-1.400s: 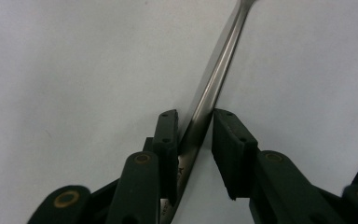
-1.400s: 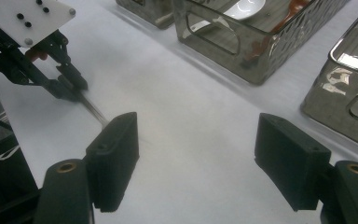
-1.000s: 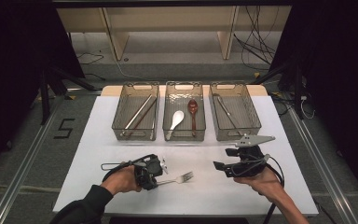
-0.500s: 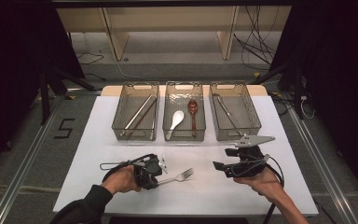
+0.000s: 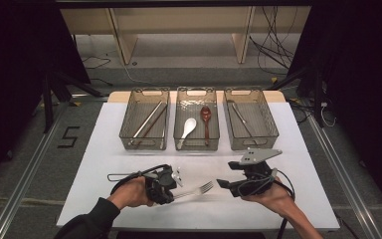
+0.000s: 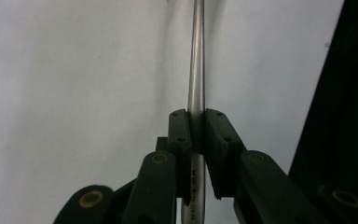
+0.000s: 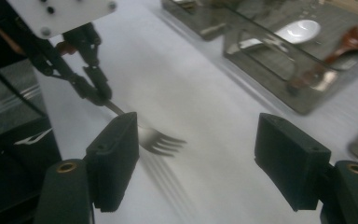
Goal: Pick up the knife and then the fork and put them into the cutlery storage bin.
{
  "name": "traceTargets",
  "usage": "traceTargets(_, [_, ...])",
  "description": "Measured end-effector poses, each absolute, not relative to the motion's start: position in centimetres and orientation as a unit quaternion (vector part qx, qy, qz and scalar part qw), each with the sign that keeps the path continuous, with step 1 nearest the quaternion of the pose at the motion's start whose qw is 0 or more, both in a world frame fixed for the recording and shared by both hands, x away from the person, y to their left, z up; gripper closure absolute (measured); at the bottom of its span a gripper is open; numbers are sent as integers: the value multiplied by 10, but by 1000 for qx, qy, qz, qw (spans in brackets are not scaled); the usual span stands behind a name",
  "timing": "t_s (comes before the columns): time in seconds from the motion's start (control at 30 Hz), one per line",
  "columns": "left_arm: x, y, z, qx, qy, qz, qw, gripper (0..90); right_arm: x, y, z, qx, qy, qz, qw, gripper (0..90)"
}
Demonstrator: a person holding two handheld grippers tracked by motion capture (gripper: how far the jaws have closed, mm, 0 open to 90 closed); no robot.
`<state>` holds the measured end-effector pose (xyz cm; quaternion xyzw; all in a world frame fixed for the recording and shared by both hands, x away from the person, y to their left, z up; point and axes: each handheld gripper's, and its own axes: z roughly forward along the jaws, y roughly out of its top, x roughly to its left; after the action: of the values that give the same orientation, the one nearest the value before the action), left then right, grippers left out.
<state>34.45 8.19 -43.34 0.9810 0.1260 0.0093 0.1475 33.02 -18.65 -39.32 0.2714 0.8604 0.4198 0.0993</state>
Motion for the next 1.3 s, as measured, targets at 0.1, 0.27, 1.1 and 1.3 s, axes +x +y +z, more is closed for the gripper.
traceTargets(0.1, [341,78,-429,982,118,2,150,805,324,-174,-395,241,874,410,100,313])
traceTargets(0.27, [337,73,-425,983,111,-6,150,805,312,-153,-401,191,895,391,103,328])
traceTargets(1.1, [332,57,-412,982,92,-65,155,804,288,-112,-431,43,948,271,160,556])
traceTargets(1.3, [332,56,-412,981,94,-69,155,804,286,-112,-433,33,950,264,162,630])
